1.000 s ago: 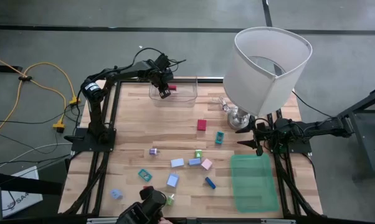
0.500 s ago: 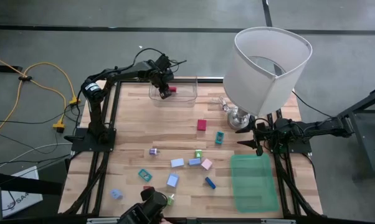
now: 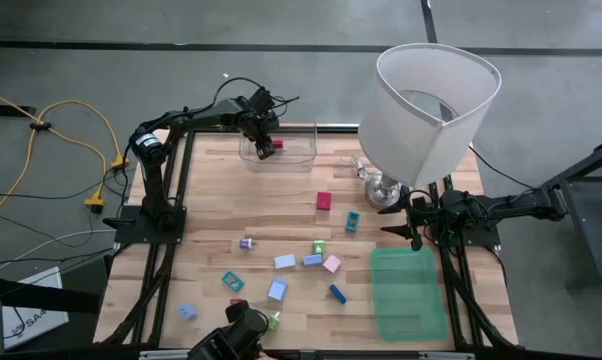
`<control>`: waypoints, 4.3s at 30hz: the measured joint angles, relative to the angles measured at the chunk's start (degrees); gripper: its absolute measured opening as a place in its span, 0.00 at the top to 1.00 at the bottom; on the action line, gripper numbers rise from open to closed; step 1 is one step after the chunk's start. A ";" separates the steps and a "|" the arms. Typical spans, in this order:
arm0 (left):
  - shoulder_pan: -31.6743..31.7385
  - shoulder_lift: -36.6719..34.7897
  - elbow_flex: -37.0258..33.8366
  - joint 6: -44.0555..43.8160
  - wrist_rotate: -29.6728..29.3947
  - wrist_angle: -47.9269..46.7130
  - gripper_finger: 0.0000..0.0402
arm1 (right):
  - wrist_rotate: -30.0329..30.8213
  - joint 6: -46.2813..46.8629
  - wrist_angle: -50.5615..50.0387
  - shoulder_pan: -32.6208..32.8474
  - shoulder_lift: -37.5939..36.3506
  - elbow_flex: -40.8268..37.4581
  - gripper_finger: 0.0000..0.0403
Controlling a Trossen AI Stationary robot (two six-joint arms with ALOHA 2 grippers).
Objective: Pick & Place Office items
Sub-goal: Put the left light blue digital clock into the transparent bin
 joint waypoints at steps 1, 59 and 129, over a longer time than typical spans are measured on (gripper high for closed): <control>-0.02 -0.54 -0.11 0.25 0.47 -0.31 0.74 | 0.02 0.01 -0.02 -0.01 0.00 0.00 0.47; -32.18 -13.92 0.11 -6.48 -1.38 -0.67 0.74 | 0.01 0.01 -0.02 0.00 0.01 0.00 0.47; -81.05 -25.89 -26.16 -49.03 -18.58 3.45 0.74 | 0.00 0.00 -0.02 0.00 0.01 0.00 0.47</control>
